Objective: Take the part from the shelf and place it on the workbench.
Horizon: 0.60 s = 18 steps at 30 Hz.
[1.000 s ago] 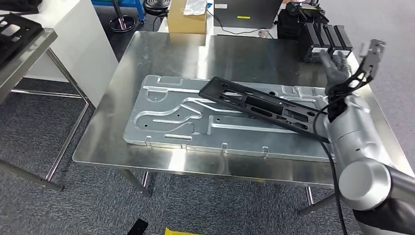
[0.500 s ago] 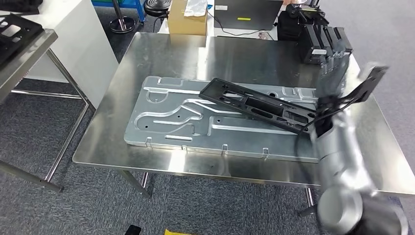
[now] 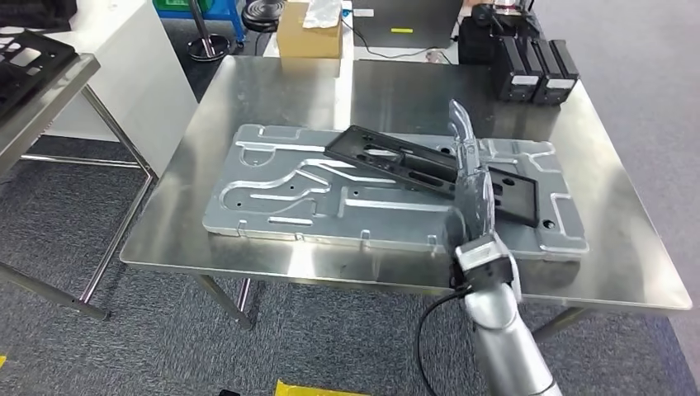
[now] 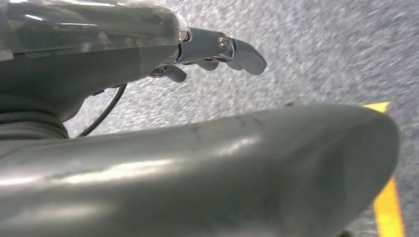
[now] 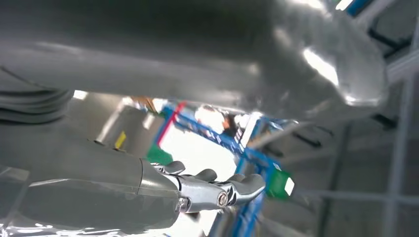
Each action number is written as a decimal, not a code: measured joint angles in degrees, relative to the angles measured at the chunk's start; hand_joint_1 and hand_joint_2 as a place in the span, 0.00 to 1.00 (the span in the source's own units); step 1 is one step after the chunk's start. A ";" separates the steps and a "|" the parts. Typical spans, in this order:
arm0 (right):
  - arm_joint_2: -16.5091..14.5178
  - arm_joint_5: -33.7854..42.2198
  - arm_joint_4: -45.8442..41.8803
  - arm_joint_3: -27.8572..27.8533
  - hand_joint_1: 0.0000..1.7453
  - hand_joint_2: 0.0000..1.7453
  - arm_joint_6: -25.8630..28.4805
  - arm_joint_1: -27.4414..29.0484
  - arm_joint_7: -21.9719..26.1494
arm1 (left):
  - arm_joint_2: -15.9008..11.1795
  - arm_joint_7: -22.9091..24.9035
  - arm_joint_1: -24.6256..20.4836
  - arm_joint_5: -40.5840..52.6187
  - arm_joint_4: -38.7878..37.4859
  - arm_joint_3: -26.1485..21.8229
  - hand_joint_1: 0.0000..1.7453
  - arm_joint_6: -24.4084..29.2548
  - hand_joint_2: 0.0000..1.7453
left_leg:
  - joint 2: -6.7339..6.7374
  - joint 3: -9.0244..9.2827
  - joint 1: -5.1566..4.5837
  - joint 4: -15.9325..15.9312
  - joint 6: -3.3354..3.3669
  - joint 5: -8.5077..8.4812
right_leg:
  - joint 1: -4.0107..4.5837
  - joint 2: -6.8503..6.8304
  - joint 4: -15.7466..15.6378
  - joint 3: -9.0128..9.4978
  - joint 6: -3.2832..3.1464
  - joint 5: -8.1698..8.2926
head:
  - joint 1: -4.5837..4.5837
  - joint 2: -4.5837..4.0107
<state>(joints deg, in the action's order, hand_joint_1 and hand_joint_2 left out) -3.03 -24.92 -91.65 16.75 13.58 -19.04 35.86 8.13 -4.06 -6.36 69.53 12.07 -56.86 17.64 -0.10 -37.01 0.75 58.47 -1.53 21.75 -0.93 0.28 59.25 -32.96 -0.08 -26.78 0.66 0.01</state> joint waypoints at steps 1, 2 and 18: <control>-0.02 -1.38 -1.23 1.60 0.00 0.00 1.21 0.66 -0.35 | 0.00 0.30 0.11 0.04 0.00 -0.01 0.00 -0.02 0.00 | -0.03 -0.50 0.10 0.92 -0.31 1.19 | 0.00 -0.02 -0.16 -0.50 -0.55 0.60 | -0.08 0.00; -0.04 -2.37 -2.14 3.07 0.00 0.00 2.10 1.18 -0.68 | 0.00 0.52 0.17 0.07 0.00 -0.01 0.00 -0.07 0.00 | -0.04 -1.29 0.17 2.99 -0.48 3.36 | -0.06 -0.06 -0.31 -1.14 -1.01 1.25 | -0.21 0.01; 0.16 -3.21 -4.83 8.51 0.00 0.00 6.91 4.19 -2.96 | -0.28 1.41 -0.41 1.11 0.02 0.15 0.00 -0.36 0.00 | 0.63 8.18 -0.81 -2.68 3.07 4.92 | 0.23 -0.17 3.79 -8.81 0.97 2.01 | -0.37 0.00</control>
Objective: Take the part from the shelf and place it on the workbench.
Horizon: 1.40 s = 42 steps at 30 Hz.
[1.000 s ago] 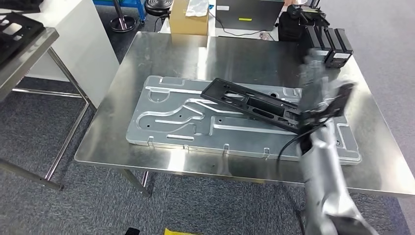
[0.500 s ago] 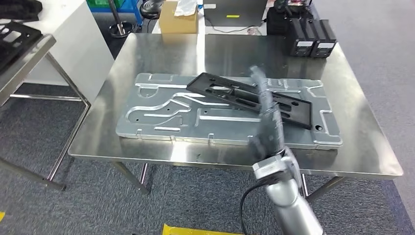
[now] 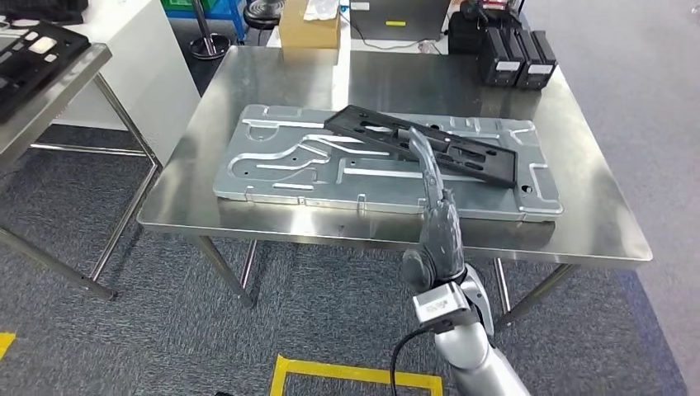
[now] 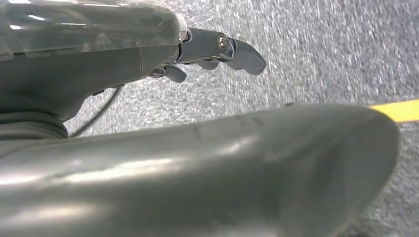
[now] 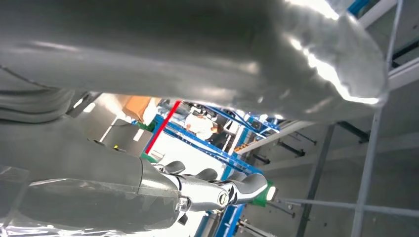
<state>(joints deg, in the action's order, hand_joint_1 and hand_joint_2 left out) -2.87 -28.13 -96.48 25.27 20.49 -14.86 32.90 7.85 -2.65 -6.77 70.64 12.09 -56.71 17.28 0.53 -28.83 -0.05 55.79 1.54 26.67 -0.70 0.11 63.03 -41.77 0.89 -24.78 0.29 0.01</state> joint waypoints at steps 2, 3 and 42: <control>0.07 0.01 -0.04 0.01 0.00 0.00 0.02 0.09 -0.01 | 0.00 0.02 -0.07 0.00 0.00 0.01 0.00 -0.05 0.00 | 0.09 -1.90 0.04 0.05 0.05 -1.54 | -0.20 -0.02 7.32 -1.33 0.59 -5.70 | 0.14 0.01; 0.11 0.03 -0.04 0.02 0.00 0.00 0.03 0.15 -0.03 | 0.01 0.03 -0.04 0.01 0.00 0.02 0.00 -0.08 0.00 | 0.17 -2.94 0.07 0.15 -0.07 -2.29 | -0.35 -0.03 10.27 -1.38 0.87 -6.53 | 0.14 0.00; 1.99 11.59 43.74 -39.25 0.00 0.00 1.81 6.85 -3.59 | -5.68 4.24 2.42 -1.91 0.24 -4.90 0.00 2.92 0.00 | 2.42 -8.42 0.08 3.06 -1.93 -5.38 | -0.72 -1.99 -4.69 13.69 0.26 -6.17 | -0.31 0.01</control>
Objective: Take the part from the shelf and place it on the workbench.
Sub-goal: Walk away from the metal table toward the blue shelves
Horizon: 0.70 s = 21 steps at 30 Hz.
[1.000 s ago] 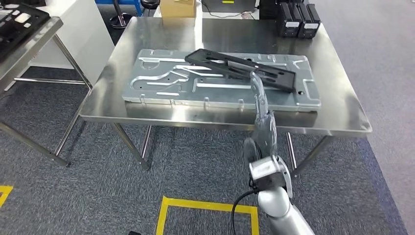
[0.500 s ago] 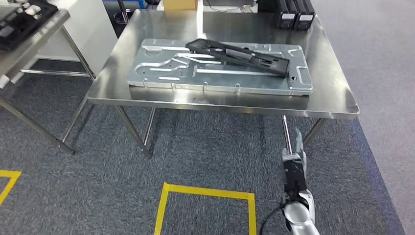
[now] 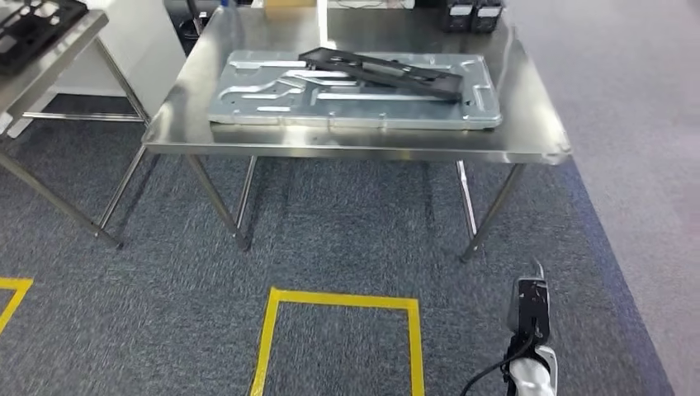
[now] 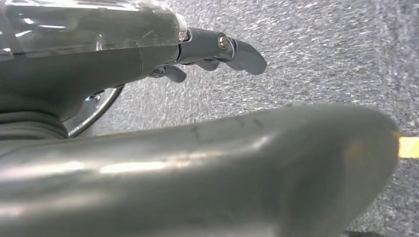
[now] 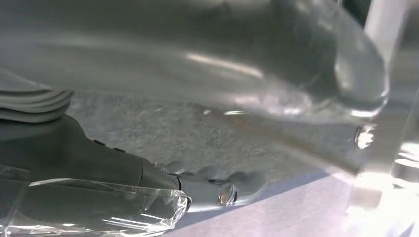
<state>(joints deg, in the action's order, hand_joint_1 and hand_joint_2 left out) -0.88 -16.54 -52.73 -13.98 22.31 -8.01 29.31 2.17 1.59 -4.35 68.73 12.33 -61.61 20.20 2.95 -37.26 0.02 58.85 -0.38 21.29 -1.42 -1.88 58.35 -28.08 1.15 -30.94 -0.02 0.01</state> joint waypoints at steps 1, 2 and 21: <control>0.01 0.33 1.64 -0.81 0.00 0.00 -0.06 -0.24 0.37 | -0.03 0.09 0.03 0.15 0.00 0.00 0.00 -0.09 0.00 | 0.00 -0.21 0.22 0.11 -0.42 0.02 | 0.12 0.17 0.01 -0.54 -0.61 0.58 | 0.01 -0.01; 0.01 0.63 3.06 -1.53 0.00 0.00 -0.08 -0.43 0.61 | -0.04 0.18 0.08 0.28 0.00 0.00 0.00 -0.24 0.00 | -0.34 -0.65 0.43 0.76 -0.80 1.12 | 0.22 0.40 0.01 -1.19 -1.18 1.27 | -0.01 -0.01; 0.88 1.93 15.85 -8.11 0.00 0.00 -0.40 -4.01 1.57 | 0.40 -1.00 -1.08 1.41 0.04 0.51 0.00 -1.66 0.00 | -1.80 9.32 -1.11 -4.68 3.86 5.83 | 0.71 2.97 10.33 -14.71 0.59 0.93 | 0.08 -0.01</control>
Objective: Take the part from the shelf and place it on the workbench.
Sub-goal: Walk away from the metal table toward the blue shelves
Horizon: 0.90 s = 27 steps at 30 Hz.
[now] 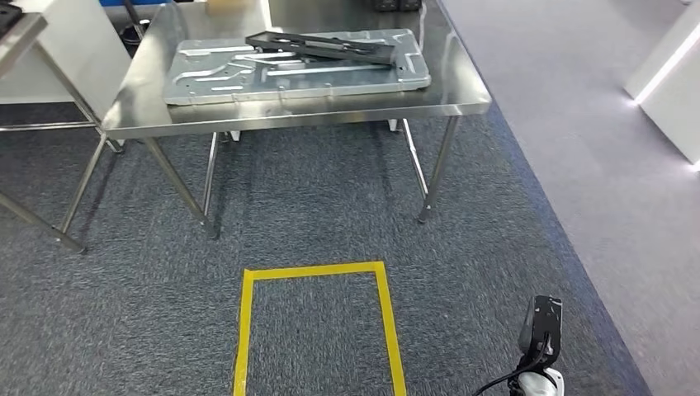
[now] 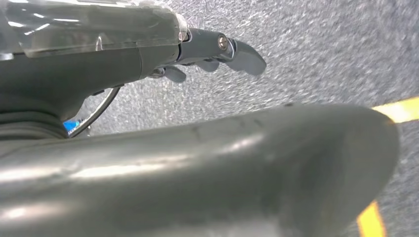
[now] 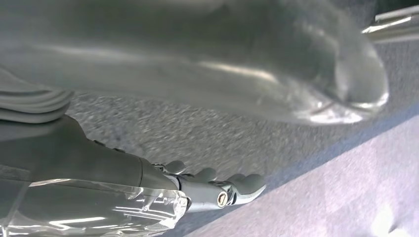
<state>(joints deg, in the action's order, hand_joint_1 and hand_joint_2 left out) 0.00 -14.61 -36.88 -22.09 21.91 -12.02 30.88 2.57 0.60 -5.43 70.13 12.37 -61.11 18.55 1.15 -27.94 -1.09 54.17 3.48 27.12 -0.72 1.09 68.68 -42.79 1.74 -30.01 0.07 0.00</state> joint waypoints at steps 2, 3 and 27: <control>0.02 -0.11 0.27 -0.01 0.00 0.00 -0.02 -0.18 0.01 | 0.07 0.11 0.01 -0.03 0.00 0.02 0.00 -0.21 0.00 | 1.00 -1.36 0.02 0.18 -0.18 -0.96 | -0.45 -0.42 5.42 -0.64 0.58 -1.76 | 0.00 0.00; 0.02 -0.13 0.34 -0.01 0.00 0.00 -0.03 -0.19 0.01 | 0.09 0.16 -0.01 -0.05 0.00 0.02 0.00 -0.25 0.00 | 1.24 -1.68 0.03 0.25 -0.23 -1.18 | -0.59 -0.48 6.49 -0.69 0.72 -1.59 | 0.00 0.00; 1.68 -1.24 5.15 -1.44 0.00 0.00 0.41 -1.78 -1.33 | 1.80 0.37 0.25 -0.02 0.00 0.10 0.00 -0.18 0.00 | -4.12 -1.40 0.98 3.11 -2.19 1.33 | -0.28 4.31 -10.48 9.06 -0.72 4.26 | -0.59 0.00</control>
<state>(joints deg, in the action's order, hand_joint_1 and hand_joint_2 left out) 1.68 -15.85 -31.73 -23.52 22.32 -13.80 29.55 4.37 0.96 -5.17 70.11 12.37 -61.00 18.37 -2.97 -29.34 -0.11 57.28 1.29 28.45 -0.99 5.40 58.20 -33.73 1.02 -25.75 -0.53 0.00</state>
